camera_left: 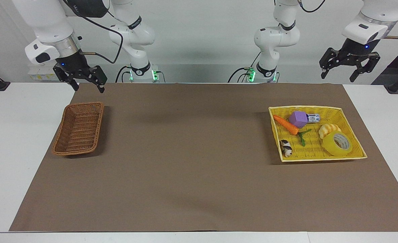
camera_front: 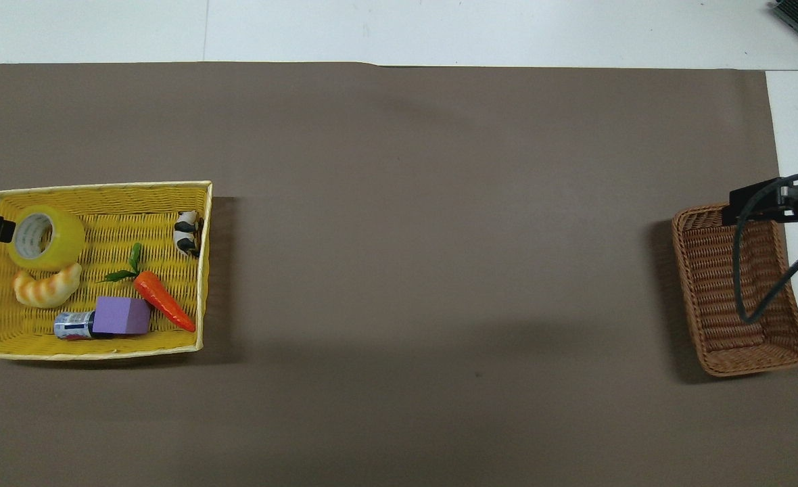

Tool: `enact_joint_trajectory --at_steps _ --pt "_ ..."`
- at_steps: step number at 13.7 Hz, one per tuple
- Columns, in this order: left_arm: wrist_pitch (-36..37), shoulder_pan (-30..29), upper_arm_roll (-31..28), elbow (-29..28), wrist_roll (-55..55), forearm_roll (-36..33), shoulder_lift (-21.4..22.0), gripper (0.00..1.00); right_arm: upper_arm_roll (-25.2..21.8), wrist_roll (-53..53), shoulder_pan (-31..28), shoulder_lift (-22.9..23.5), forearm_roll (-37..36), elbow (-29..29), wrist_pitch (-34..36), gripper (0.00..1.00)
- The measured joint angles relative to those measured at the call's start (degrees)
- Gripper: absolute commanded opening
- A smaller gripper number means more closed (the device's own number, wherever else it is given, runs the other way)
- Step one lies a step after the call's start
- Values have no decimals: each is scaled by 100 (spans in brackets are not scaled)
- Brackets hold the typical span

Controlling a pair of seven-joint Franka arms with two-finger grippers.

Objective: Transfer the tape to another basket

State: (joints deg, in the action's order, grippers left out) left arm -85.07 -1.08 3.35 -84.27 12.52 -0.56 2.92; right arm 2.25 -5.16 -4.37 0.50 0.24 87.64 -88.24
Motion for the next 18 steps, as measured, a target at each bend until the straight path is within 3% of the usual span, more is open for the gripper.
enact_joint_trajectory --at_steps 18 --pt "-53 -137 -35 -31 25 -1 -1 100 -3 0 -27 -4 0 4 1 100"
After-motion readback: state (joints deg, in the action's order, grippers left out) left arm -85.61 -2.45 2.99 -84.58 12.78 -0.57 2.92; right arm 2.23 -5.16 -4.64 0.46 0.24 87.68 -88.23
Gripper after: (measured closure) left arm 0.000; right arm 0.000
